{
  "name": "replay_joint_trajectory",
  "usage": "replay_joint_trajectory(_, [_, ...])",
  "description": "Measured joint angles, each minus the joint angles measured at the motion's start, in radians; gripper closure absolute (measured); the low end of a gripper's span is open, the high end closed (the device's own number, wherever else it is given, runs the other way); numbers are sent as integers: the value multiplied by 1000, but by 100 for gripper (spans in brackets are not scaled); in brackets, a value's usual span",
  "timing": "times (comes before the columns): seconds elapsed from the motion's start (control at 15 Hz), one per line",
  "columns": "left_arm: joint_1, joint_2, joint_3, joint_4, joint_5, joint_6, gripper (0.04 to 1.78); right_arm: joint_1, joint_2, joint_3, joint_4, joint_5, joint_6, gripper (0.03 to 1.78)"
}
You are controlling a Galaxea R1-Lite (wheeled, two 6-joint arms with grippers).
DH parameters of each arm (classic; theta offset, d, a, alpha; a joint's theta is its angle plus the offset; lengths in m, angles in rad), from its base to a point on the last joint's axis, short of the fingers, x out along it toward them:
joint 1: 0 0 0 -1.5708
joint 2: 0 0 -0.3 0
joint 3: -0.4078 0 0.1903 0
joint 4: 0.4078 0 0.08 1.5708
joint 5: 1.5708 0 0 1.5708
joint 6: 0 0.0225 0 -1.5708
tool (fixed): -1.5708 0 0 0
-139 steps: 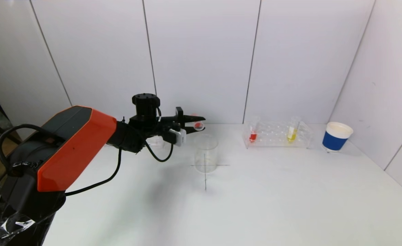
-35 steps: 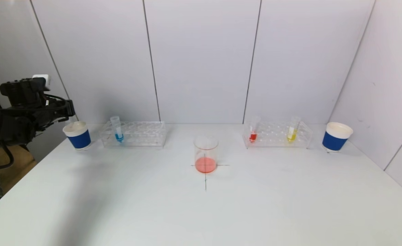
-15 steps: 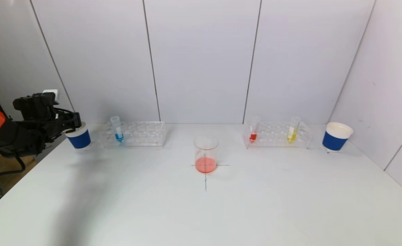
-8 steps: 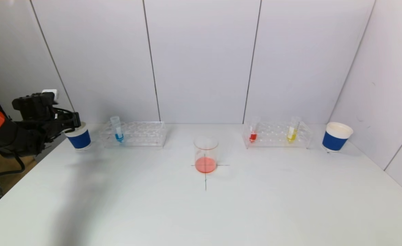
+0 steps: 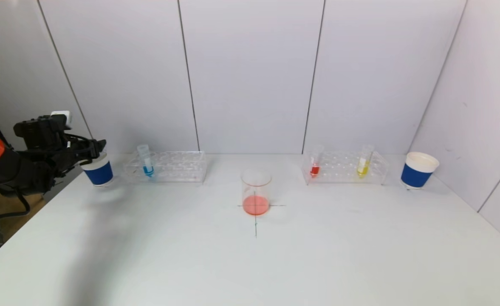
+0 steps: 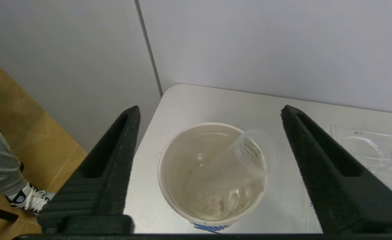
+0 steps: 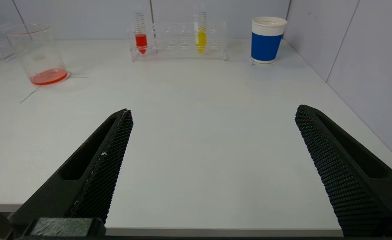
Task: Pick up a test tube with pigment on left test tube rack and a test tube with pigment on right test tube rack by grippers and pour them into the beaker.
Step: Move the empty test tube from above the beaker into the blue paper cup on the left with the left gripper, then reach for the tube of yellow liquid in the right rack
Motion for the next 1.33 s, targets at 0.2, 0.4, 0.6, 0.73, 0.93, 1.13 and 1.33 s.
replay_joint_trajectory(0.2, [0, -18, 28, -33, -11, 2, 8, 0, 0, 0, 0, 0, 0, 4])
replay_joint_trajectory(0.4, [-2, -96, 102, -42, -52, 5, 6, 0, 0, 0, 0, 0, 0, 4])
replay_joint_trajectory(0.6, [-19, -234, 207, -42, -63, 8, 6, 0, 0, 0, 0, 0, 0, 4])
replay_joint_trajectory(0.73, [-37, -355, 304, -38, -67, 11, 6, 0, 0, 0, 0, 0, 0, 4])
replay_joint_trajectory(0.93, [-70, -563, 457, -30, -77, 26, 6, 0, 0, 0, 0, 0, 0, 4])
replay_joint_trajectory(1.13, [-108, -789, 599, 11, -82, 60, 6, 0, 0, 0, 0, 0, 0, 4])
replay_joint_trajectory(1.33, [-146, -1017, 708, 84, -86, 74, 6, 0, 0, 0, 0, 0, 0, 4])
